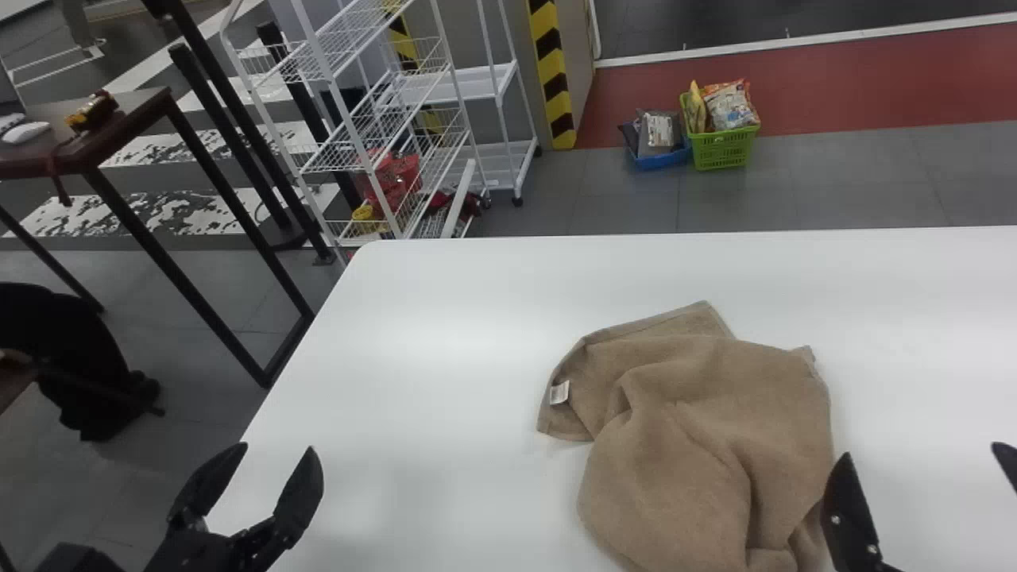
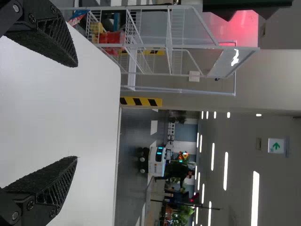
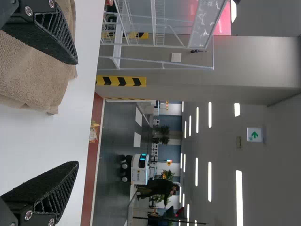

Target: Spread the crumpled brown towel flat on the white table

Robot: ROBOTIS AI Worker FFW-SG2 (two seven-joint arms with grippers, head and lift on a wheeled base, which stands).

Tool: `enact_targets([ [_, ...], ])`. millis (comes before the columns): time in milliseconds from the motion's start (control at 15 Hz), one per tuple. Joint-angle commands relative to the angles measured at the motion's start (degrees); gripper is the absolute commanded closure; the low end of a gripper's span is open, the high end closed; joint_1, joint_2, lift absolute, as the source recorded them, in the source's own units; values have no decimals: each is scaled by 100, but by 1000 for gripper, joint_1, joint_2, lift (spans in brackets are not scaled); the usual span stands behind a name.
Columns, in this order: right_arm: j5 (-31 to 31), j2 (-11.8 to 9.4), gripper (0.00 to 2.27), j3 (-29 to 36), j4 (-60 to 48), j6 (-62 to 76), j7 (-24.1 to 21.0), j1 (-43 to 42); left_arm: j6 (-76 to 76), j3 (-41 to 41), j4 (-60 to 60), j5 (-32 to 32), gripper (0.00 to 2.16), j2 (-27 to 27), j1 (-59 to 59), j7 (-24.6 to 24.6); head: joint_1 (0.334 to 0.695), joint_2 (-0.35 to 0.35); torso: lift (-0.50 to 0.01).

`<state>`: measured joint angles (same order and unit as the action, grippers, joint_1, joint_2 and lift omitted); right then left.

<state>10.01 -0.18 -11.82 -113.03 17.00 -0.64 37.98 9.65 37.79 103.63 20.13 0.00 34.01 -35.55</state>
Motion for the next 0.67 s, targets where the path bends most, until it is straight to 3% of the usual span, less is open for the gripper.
enact_targets([
  [0,-34,23,56,22,0,9,-24,-2,-12,0,-1,0,124,-15,0,-31,695,350,-123],
  [600,-43,23,80,66,9,-9,55,-2,-30,0,-28,0,124,-15,0,-329,695,350,-123],
])
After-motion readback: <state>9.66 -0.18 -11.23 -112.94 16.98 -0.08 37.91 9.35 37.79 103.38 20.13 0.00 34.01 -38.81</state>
